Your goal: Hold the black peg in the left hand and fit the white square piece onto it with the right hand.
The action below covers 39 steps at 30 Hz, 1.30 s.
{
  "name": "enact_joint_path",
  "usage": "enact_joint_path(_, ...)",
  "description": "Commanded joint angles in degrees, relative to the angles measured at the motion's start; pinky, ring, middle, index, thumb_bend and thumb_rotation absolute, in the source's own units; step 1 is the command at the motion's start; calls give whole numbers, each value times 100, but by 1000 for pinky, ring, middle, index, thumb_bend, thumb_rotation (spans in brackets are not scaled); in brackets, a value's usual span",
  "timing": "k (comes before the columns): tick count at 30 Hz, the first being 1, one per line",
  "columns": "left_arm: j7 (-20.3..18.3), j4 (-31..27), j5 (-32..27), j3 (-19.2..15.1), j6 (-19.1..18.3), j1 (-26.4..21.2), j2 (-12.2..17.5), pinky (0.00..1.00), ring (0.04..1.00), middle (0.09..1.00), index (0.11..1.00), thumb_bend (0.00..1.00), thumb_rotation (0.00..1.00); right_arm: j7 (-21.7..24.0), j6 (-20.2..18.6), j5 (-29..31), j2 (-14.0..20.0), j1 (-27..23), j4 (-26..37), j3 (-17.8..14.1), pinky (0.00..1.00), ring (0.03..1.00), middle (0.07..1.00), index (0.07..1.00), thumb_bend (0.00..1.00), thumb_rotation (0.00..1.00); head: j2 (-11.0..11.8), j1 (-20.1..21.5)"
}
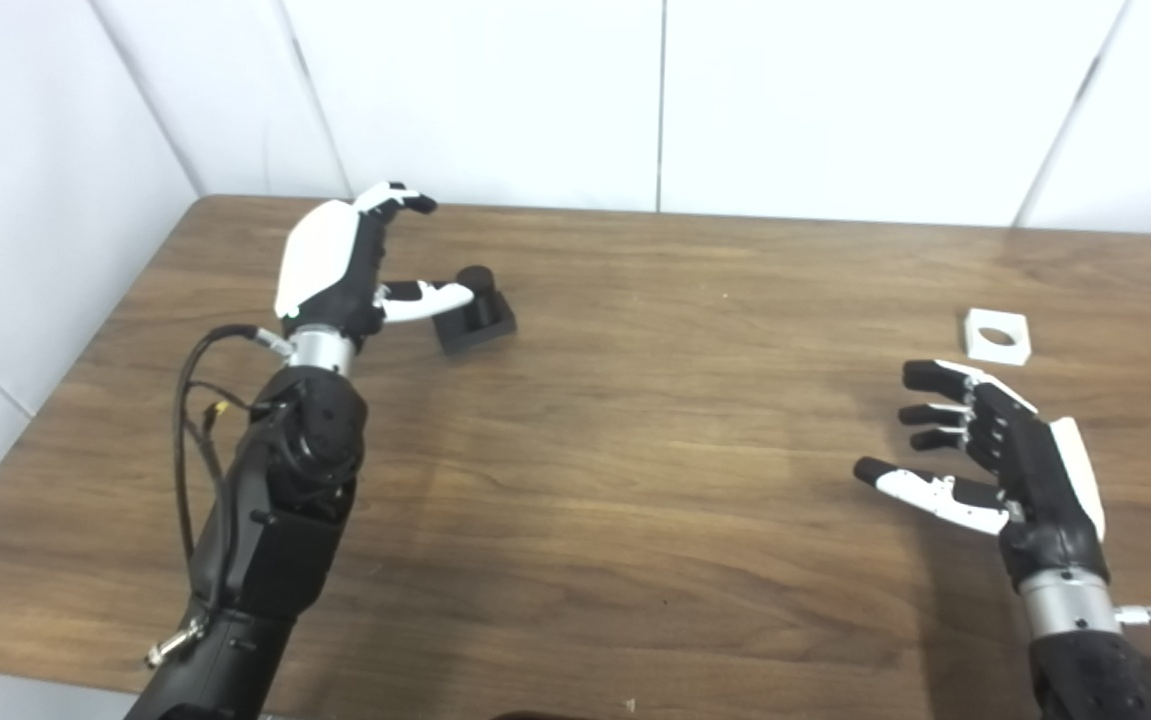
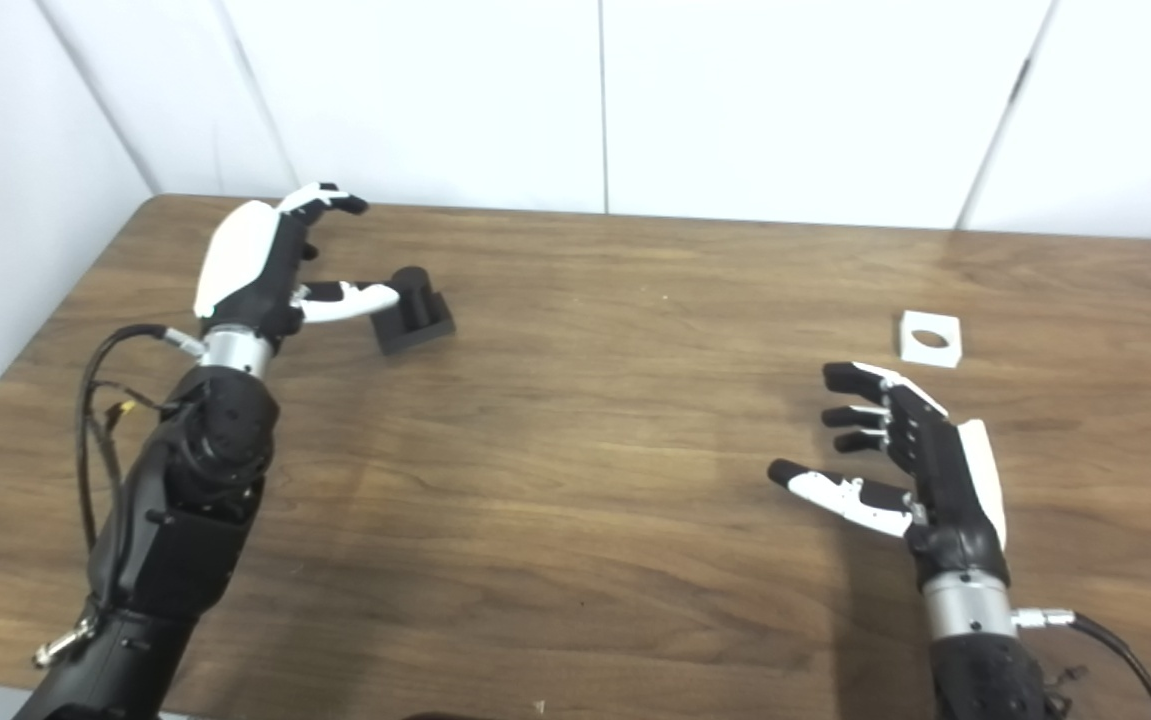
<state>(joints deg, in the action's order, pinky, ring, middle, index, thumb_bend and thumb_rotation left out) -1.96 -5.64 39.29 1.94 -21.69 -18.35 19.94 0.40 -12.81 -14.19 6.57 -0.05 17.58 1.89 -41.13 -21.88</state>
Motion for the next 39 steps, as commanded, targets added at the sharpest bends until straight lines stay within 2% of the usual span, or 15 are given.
enact_joint_path(1,31,-11,146,-16,-21,-316,248,864,968,965,771,857,416,6,100,31,6,-135,226,-25,590,645,741,708,691,0,-7,-7)
enact_joint_path(8,-102,63,141,57,-119,-315,336,927,995,978,775,899,464,15,65,11,-9,-111,282,2,587,641,745,711,687,0,-36,46)
enact_joint_path(17,-251,230,262,231,-271,-294,463,997,1000,999,797,906,463,-7,191,9,-1,-75,243,21,581,630,743,709,692,0,-29,118)
enact_joint_path(25,-218,398,294,317,-171,-303,499,1000,1000,1000,796,909,467,-19,249,10,-1,-72,189,36,549,634,755,716,691,0,-34,140)
enact_joint_path(33,-271,552,196,345,-151,-286,492,1000,1000,1000,794,931,464,-32,268,2,-27,-72,175,58,577,636,748,709,700,0,-25,190)
enact_joint_path(39,-252,671,246,441,-139,-276,511,1000,1000,1000,792,941,480,-44,288,2,-27,-57,169,53,555,633,748,709,703,0,-21,204)
